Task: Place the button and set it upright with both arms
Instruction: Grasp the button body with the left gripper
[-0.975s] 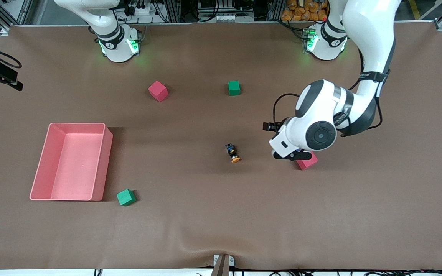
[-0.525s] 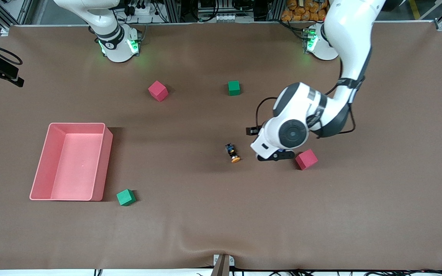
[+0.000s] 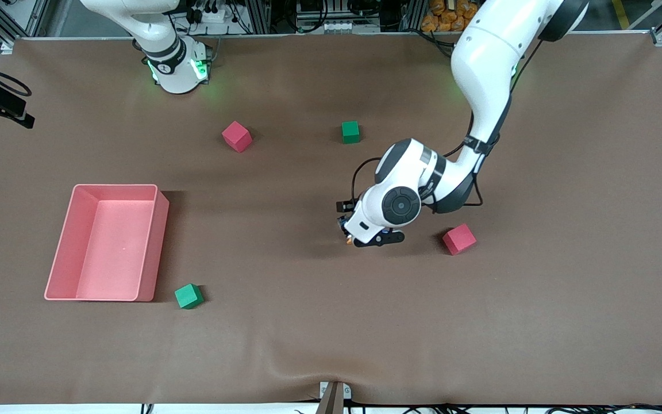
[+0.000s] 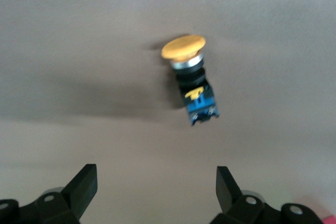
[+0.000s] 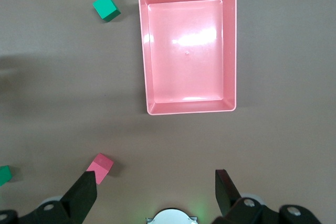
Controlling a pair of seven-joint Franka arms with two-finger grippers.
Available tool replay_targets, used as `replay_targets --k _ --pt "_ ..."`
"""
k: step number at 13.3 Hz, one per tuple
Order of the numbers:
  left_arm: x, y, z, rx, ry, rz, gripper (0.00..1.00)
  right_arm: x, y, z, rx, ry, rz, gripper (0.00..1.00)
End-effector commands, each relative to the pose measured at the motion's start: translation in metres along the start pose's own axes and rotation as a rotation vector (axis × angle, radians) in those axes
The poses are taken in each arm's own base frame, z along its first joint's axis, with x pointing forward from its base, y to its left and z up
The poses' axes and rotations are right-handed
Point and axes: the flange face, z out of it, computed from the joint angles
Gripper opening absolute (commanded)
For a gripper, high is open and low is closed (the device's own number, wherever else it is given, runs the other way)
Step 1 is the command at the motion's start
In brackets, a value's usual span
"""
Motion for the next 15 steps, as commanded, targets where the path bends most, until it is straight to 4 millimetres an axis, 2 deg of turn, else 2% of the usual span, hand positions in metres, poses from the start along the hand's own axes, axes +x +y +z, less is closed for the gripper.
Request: replay_targets --k 1,2,3,9,11,15 --pt "0.015 0.015 0.017 -0.062 0.028 0.006 1.00 0.000 -0.002 -0.004 0.010 0.004 0.010 1.00" --pt "0.014 0.025 0.027 -0.071 0.031 0.014 1.00 0.000 -0.002 -0.005 0.010 0.007 0.008 1.00" --pt "0.018 0.024 0.033 -0.071 0.029 0.013 1.00 0.001 -0.003 -0.006 0.012 0.016 0.006 1.00" --pt "0.032 0.021 0.045 -0.086 0.054 0.015 1.00 0.006 0.003 -0.009 0.011 0.057 0.024 1.00" --pt "0.035 0.018 0.045 -0.085 0.056 0.013 0.98 0.007 0.003 -0.008 0.011 0.058 0.025 1.00" --pt "0.037 0.014 0.059 -0.072 0.044 0.017 0.83 0.007 0.004 -0.008 0.006 0.060 0.026 1.00"
